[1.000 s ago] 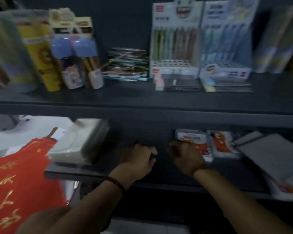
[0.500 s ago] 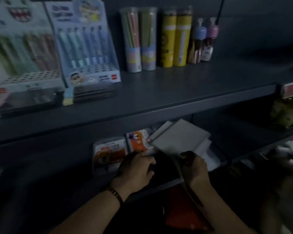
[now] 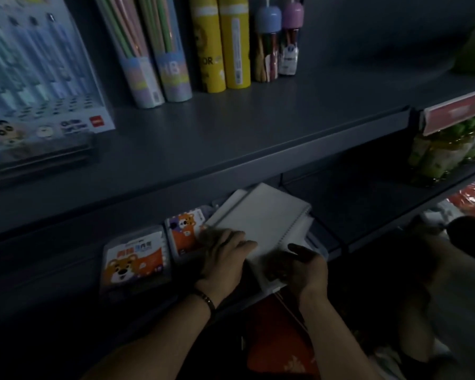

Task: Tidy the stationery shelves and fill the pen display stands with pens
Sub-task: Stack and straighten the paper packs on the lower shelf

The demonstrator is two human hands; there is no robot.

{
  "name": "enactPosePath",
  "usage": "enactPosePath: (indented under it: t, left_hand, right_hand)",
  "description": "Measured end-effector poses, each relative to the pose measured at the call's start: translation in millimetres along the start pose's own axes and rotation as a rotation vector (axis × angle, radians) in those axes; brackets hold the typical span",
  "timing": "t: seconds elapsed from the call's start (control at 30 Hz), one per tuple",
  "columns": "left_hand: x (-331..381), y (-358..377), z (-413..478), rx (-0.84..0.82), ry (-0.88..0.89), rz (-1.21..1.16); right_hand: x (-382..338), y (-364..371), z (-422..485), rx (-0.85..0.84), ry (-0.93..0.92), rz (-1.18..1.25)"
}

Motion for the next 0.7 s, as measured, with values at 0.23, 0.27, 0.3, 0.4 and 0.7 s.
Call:
enactPosePath:
  t: [0.23,0.27,0.3,0.4,0.7]
  left_hand:
    - [-15,13,7,0.106,0.021,-0.097]
    - [-15,12,6,0.098,0.022,-0.099]
    - [-14,12,5,0.097,0.04,-0.087]
    - [-6,0,-8,0.117,0.08,-0.072]
    - [17,-26,-61,0.227,0.118,-0.073]
  right_hand:
    - [-8,-3,-6,-0.1,0.061,0.049]
    - [-9,-3,-8,-0.091,0.033,0.04]
    - [-8,-5,-4,-0.052,-0.017,0.025]
    - [-6,-2,-2,-0.02,-0.027,0.071]
    - [7,6,-17,0.001,-0.004,0.071]
Point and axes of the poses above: each hand's wrist, its own z-axis towards the middle knuckle, its own y-axis out of the palm, x = y × z, the point moved 3 cm from there along z, towards the middle knuckle, and after that the axes turned 12 degrees about -z, right-handed, at the moved point
